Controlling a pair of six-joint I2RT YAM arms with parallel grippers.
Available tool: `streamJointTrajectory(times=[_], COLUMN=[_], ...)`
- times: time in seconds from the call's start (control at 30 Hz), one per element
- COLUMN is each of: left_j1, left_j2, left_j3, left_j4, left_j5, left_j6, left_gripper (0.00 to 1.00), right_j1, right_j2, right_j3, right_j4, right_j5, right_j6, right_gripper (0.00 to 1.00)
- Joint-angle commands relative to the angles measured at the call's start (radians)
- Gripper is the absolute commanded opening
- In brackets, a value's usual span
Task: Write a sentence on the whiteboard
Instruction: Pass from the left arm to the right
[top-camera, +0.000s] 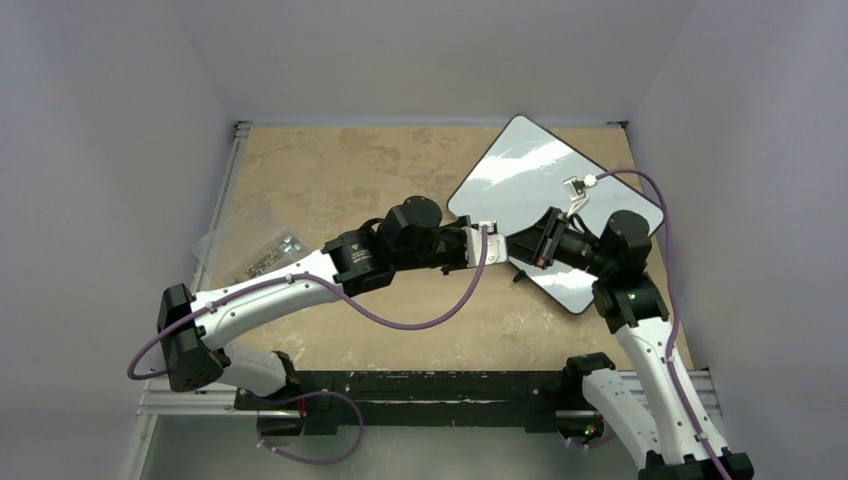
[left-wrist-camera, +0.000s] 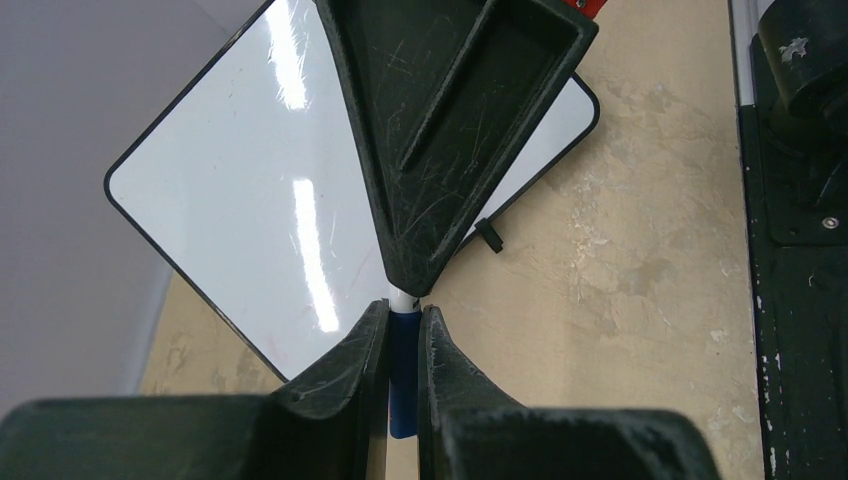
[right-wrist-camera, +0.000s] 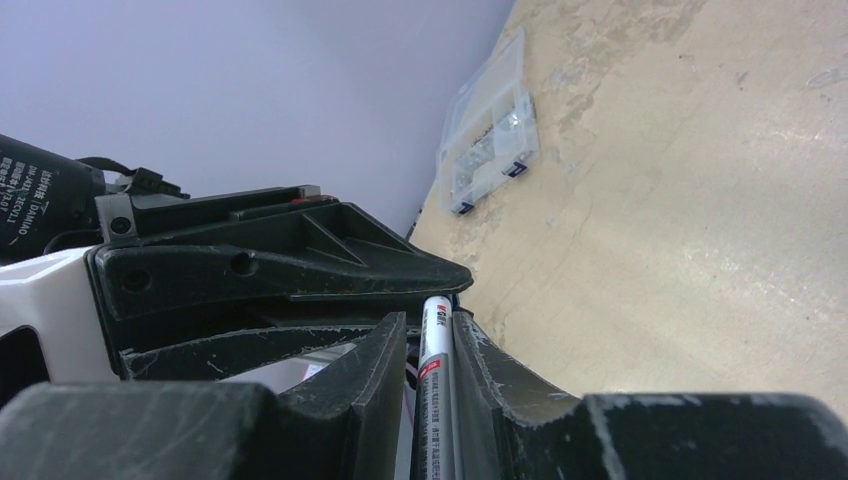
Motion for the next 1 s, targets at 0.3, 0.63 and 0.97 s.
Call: streamJointTrajectory(times=[0.3, 0.63, 0.97], left_j1=[-0.051, -0.076, -0.086], left_j2=[0.012, 0.018, 0.016], left_j3=[0.058, 0.062, 0.064], left_j4=[0.054, 0.040, 0.028], left_j5=[0.046, 0.023, 0.020], left_j6=[0.033, 0.055, 0.058], left_gripper=[0.00, 0.00, 0.00], right_j1=[0.006, 0.007, 0.007], right_j2=[-0.004, -0.004, -0.008], right_j3=[-0.037, -0.042, -0.054], right_j4=[0.058, 0.070, 0.063], right_j5=[-0.005, 0.011, 0.025], right_j6=[0.001, 0.007, -0.002], right_gripper=[0.21, 0.22, 0.00])
